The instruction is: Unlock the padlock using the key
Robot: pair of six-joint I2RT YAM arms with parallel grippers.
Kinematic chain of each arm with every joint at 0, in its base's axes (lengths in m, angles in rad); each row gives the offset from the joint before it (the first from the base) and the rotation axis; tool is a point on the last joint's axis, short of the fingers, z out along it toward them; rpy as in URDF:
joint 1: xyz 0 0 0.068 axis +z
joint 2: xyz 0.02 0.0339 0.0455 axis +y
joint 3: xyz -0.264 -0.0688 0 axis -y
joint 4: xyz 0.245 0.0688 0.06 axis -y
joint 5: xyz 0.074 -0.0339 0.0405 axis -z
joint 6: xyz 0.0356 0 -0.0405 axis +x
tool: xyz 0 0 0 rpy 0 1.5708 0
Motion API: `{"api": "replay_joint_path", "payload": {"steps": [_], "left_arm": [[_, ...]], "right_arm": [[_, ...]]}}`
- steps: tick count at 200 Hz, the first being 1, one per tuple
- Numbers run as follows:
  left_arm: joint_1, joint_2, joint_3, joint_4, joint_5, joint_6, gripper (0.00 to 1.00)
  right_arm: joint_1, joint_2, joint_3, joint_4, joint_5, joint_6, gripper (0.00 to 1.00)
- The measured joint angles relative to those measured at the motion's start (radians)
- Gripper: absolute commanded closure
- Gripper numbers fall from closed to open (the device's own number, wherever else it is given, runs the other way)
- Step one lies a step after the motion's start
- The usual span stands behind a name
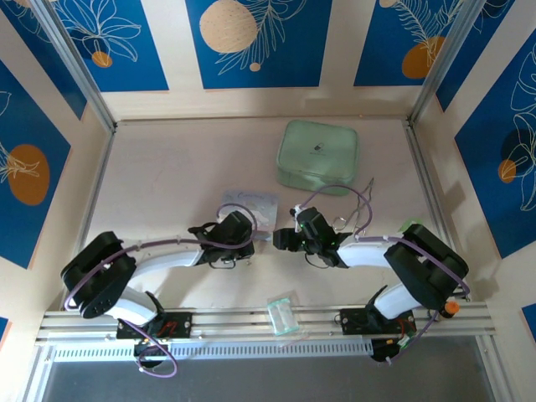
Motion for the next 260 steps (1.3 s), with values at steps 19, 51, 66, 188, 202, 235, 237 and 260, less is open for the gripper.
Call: {"api": "replay_joint_path", "payload": {"steps": [19, 51, 66, 188, 202, 235, 237, 260], "left_arm": [[0.001, 0.014, 0.011, -0.034, -0.014, 0.032, 1.00], [0.003, 0.042, 0.026, -0.089, -0.048, 0.072, 1.00], [0.003, 0.060, 0.045, -0.115, -0.066, 0.090, 1.00], [-0.010, 0.116, 0.112, -0.201, -0.152, 0.128, 0.90], [-0.016, 0.125, 0.124, -0.215, -0.168, 0.128, 0.89], [-0.035, 0.136, 0.135, -0.233, -0.218, 0.127, 0.85], [-0.036, 0.136, 0.135, -0.233, -0.220, 0.127, 0.84], [-0.050, 0.140, 0.136, -0.239, -0.252, 0.127, 0.80]], "right_arm": [[0.025, 0.011, 0.018, -0.001, 0.025, -0.003, 0.42], [0.076, 0.014, 0.027, 0.023, 0.054, -0.010, 0.41], [0.082, 0.014, 0.027, 0.036, 0.055, -0.010, 0.41], [0.101, 0.080, 0.040, 0.071, 0.059, 0.002, 0.41], [0.101, 0.080, 0.040, 0.076, 0.059, 0.002, 0.41], [0.101, 0.080, 0.040, 0.078, 0.060, 0.007, 0.41], [0.101, 0.080, 0.040, 0.078, 0.061, 0.009, 0.41], [0.101, 0.080, 0.039, 0.078, 0.068, 0.020, 0.41]]}}
